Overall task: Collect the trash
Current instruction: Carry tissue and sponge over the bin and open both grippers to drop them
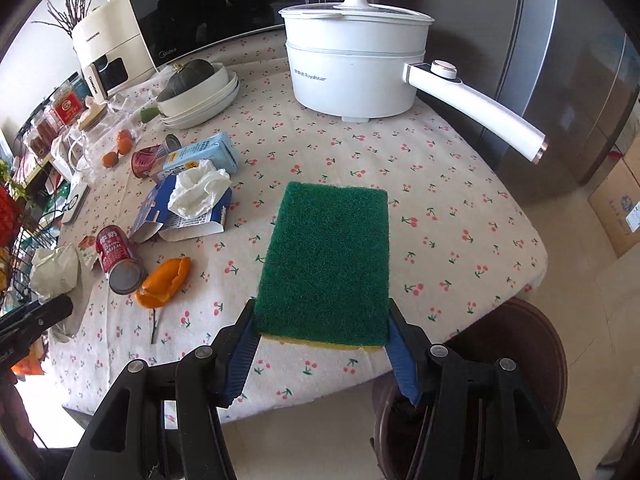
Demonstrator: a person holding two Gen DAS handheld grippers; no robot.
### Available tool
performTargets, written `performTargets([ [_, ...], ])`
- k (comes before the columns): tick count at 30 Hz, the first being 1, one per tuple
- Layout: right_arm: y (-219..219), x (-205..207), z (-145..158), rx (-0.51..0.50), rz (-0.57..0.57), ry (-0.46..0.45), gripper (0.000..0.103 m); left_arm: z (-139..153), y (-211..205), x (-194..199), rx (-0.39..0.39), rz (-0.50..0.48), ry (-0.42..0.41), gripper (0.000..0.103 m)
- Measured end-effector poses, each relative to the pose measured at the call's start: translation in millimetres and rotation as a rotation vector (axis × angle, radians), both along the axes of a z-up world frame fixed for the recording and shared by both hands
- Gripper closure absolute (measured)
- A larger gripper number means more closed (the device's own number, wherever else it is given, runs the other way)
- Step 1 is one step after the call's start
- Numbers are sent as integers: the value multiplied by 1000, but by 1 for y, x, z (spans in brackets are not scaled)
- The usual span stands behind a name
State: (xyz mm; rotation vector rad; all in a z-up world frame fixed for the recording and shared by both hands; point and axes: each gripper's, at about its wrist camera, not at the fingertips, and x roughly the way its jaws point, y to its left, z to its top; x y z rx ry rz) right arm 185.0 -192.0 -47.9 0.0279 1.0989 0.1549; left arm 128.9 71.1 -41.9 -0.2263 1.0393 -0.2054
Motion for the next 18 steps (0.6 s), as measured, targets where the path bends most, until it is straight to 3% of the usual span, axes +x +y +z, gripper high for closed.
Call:
performTargets([
  [18, -106, -65, -2, 3, -131, 14, 43, -13, -131, -10, 41, -271, -14, 65],
])
